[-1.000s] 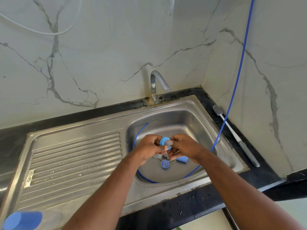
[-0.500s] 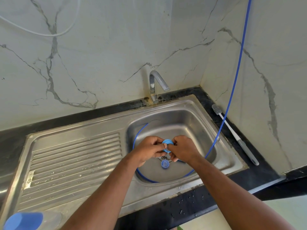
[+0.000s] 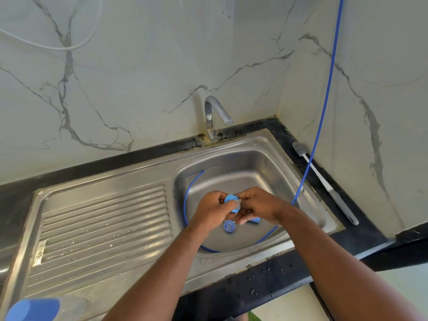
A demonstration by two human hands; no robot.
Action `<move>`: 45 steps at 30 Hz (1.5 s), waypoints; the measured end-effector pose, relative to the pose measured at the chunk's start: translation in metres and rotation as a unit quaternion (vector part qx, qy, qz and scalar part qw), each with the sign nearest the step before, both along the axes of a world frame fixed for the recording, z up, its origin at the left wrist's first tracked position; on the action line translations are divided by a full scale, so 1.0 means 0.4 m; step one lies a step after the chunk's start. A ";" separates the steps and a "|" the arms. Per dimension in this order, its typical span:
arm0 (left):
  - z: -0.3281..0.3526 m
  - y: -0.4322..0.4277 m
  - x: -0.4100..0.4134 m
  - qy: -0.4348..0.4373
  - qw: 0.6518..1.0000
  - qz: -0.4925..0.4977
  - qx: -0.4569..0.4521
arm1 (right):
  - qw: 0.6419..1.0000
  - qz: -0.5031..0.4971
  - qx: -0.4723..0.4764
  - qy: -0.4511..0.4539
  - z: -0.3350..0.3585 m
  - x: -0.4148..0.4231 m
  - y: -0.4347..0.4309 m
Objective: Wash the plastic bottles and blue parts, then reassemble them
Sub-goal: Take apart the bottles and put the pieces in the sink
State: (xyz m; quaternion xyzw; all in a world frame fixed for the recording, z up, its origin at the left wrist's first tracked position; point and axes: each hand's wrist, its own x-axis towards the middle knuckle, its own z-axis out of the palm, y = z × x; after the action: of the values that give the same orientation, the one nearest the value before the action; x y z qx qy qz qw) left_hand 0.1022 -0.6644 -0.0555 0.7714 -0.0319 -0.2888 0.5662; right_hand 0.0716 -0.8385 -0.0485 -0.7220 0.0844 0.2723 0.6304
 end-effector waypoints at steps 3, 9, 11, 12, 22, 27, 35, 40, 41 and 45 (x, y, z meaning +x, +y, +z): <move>0.001 0.007 0.010 0.029 0.999 0.027 -0.032 | 0.999 -0.023 0.048 -0.003 -0.010 -0.007 0.000; -0.008 0.017 0.015 0.064 0.994 0.049 -0.074 | 0.997 -0.048 0.053 -0.029 -0.021 -0.012 0.025; -0.013 0.020 0.020 0.074 0.993 0.052 -0.080 | 0.997 -0.050 0.056 -0.035 -0.023 -0.016 0.031; -0.015 0.022 0.023 0.082 0.991 0.056 -0.085 | 0.996 -0.051 0.060 -0.038 -0.024 -0.018 0.033; -0.027 0.022 0.045 0.091 0.988 0.030 -0.122 | 0.988 -0.147 -0.049 -0.016 -0.027 0.020 0.069; -0.033 0.003 0.047 0.068 0.994 -0.003 -0.085 | 0.973 -0.149 -0.174 0.002 -0.029 0.047 0.074; -0.038 0.023 0.037 0.124 0.984 -0.080 -0.103 | 0.974 -0.178 -0.130 0.053 -0.037 0.021 0.058; -0.065 0.012 0.035 0.081 0.994 -0.001 -0.073 | 0.982 -0.175 -0.063 0.000 -0.036 0.010 0.061; -0.068 0.009 0.037 0.062 0.996 0.013 -0.056 | 0.987 -0.152 -0.048 -0.013 -0.036 0.010 0.064; -0.064 0.022 0.053 0.072 0.996 0.008 -0.059 | 0.996 -0.084 0.010 -0.005 -0.021 0.006 0.061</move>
State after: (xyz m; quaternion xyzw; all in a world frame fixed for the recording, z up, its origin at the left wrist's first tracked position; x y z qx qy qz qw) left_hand 0.1234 -0.6556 -0.0810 0.7138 -0.0023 -0.3367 0.6140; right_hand 0.0739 -0.8141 -0.0570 -0.7072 0.1391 0.2152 0.6590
